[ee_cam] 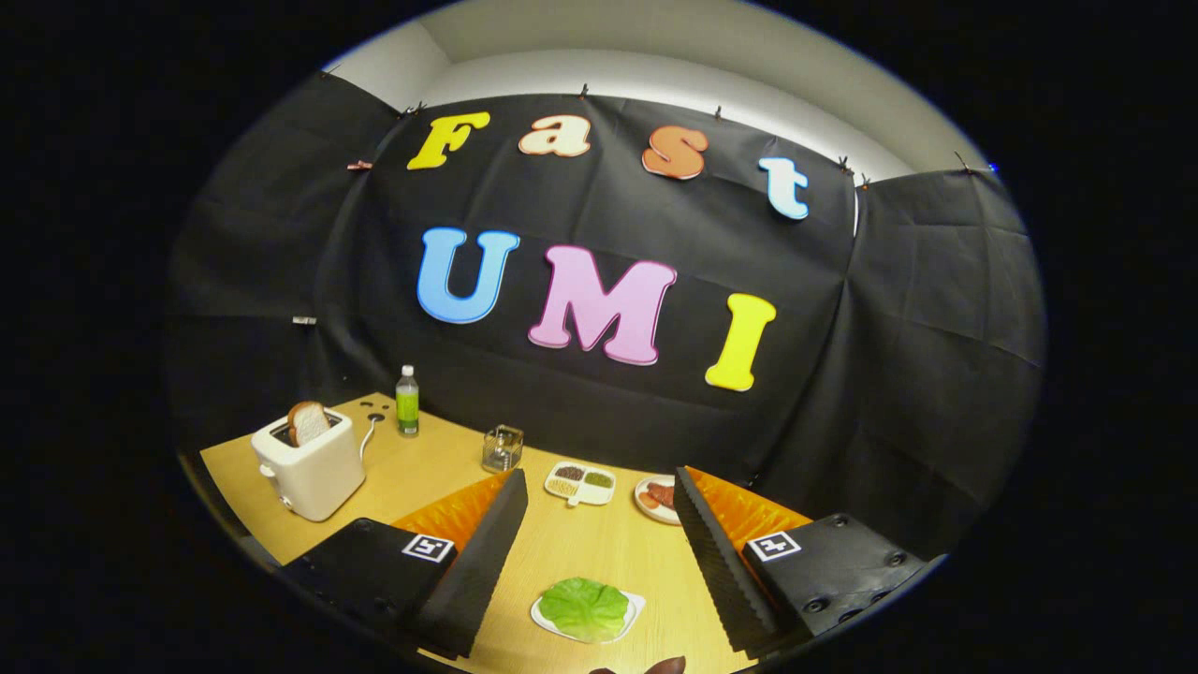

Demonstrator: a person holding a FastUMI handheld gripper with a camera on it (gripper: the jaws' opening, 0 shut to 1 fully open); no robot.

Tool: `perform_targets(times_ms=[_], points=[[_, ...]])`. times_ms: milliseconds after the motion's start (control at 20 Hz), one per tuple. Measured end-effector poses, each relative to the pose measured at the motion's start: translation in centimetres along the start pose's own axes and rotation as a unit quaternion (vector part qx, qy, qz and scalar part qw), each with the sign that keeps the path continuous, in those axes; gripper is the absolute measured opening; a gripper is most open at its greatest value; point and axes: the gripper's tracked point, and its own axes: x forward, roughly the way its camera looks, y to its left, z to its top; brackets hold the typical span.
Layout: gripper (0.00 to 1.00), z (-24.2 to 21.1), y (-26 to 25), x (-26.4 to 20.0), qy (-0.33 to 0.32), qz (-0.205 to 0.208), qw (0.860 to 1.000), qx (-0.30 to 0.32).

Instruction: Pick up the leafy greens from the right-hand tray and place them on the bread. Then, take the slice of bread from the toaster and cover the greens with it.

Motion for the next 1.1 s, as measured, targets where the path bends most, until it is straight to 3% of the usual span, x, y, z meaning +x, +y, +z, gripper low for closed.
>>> perform_targets(times_ms=[200, 600, 1000, 1100], points=[[0.98, -7.0, 0.7, 2.1, 0.09, 0.049, 0.995, 0.018], [0.97, -21.7, 0.1, 5.4, 0.241, 0.099, 0.965, -0.014], [0.87, -29.1, 0.9, 8.9, 0.314, 0.123, 0.942, 0.014], [0.8, -30.0, 1.1, 9.5, 0.324, 0.128, 0.937, 0.017]])
